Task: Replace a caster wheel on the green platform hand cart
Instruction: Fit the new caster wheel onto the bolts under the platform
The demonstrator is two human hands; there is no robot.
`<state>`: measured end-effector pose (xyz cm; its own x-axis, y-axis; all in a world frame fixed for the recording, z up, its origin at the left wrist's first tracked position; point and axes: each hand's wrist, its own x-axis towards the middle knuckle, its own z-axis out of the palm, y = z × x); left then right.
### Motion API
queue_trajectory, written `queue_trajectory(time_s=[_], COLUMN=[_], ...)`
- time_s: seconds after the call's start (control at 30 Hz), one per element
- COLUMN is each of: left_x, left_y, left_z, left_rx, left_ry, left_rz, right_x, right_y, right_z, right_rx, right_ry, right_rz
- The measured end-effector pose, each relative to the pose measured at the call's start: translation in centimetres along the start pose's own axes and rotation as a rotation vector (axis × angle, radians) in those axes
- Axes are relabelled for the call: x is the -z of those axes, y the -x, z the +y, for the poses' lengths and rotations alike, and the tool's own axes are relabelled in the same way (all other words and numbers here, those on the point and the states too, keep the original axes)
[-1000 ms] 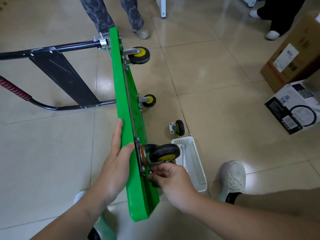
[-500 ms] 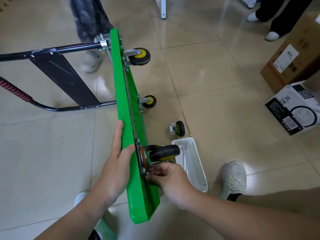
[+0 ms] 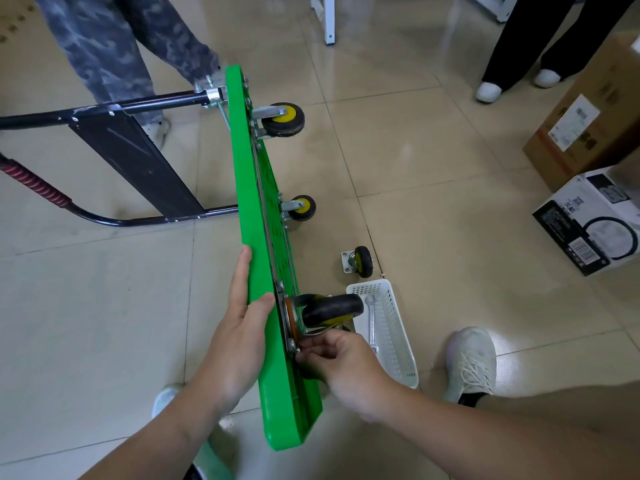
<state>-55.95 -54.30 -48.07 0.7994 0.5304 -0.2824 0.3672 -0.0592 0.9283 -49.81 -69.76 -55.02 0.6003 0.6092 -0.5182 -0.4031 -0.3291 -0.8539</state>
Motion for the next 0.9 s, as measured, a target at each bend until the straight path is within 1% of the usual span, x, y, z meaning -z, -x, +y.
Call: queue_trajectory(time_s=[0.23, 0.47, 0.63, 0.9], left_x=[-0.2, -0.4, -0.5, -0.3], left_y=[0.0, 0.3, 0.9, 1.2], left_z=[0.0, 0.7, 1.2, 1.6], left_rx=[0.018, 0.035, 0.034, 0.05], left_ry=[-0.004, -0.035, -0.03, -0.028], left_rz=[-0.011, -0.02, 0.004, 0.003], right_x=[0.0, 0.0, -0.2, -0.1], right_y=[-0.4, -0.5, -0.2, -0.7], right_z=[0.7, 0.7, 0.4, 0.1], right_rx=[0.023, -0.014, -0.003, -0.038], right_ry=[0.045, 0.088, 0.126, 0.14], right_rz=[0.009, -0.052, -0.028, -0.045])
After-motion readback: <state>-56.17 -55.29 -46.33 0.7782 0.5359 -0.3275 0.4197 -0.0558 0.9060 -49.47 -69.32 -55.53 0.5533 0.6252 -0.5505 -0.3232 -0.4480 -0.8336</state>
